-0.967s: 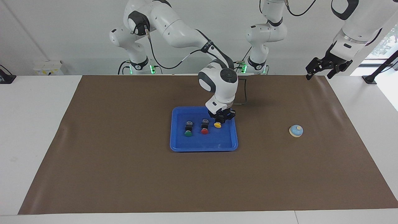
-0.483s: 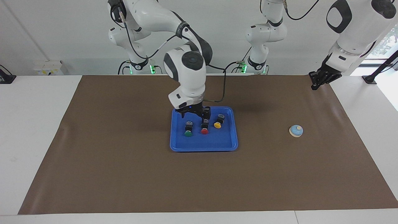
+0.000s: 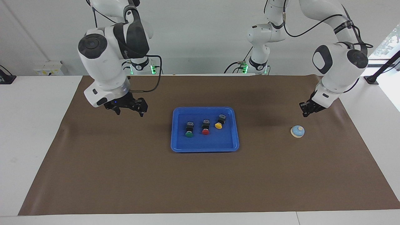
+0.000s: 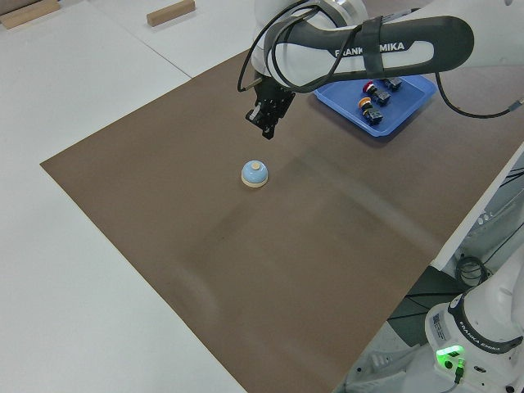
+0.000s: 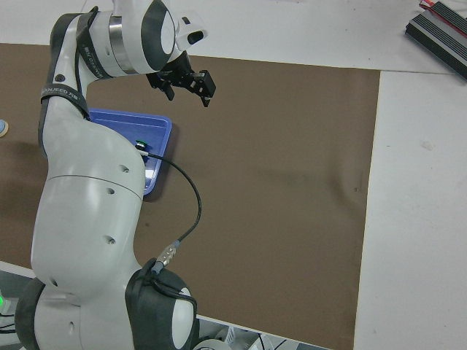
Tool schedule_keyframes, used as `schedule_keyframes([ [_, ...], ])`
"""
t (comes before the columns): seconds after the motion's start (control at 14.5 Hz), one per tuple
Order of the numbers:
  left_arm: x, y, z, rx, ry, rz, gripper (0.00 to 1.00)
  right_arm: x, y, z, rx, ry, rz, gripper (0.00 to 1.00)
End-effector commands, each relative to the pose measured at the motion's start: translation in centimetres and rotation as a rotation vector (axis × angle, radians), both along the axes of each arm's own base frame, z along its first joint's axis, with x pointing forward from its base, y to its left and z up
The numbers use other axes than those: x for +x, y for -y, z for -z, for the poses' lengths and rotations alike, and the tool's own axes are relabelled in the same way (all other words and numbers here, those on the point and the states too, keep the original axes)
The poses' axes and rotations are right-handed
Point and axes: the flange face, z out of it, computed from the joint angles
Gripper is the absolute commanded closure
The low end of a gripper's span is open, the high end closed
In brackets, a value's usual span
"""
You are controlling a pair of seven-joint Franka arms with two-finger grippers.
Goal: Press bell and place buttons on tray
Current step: 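Press the silver bell with the left gripper while the right gripper withdraws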
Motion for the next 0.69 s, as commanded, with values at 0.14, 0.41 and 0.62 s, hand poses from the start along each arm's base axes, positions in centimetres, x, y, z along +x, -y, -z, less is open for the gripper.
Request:
schedule_keyframes([
  [0.14,-0.3,-1.8,4.3,0.010,0.022,-0.004,1.00,-6.3,7.0,-6.1,0.019,0.031,-0.029,0.00],
  [0.41,-0.6,-1.5,6.8,0.009,0.010,0.016,1.00,-10.2,8.3,-7.9,0.023,-0.014,0.000,0.00],
  [0.62,-0.6,-1.8,9.1,0.008,-0.001,0.014,1.00,-9.8,8.3,-7.8,0.023,0.007,-0.005,0.00],
])
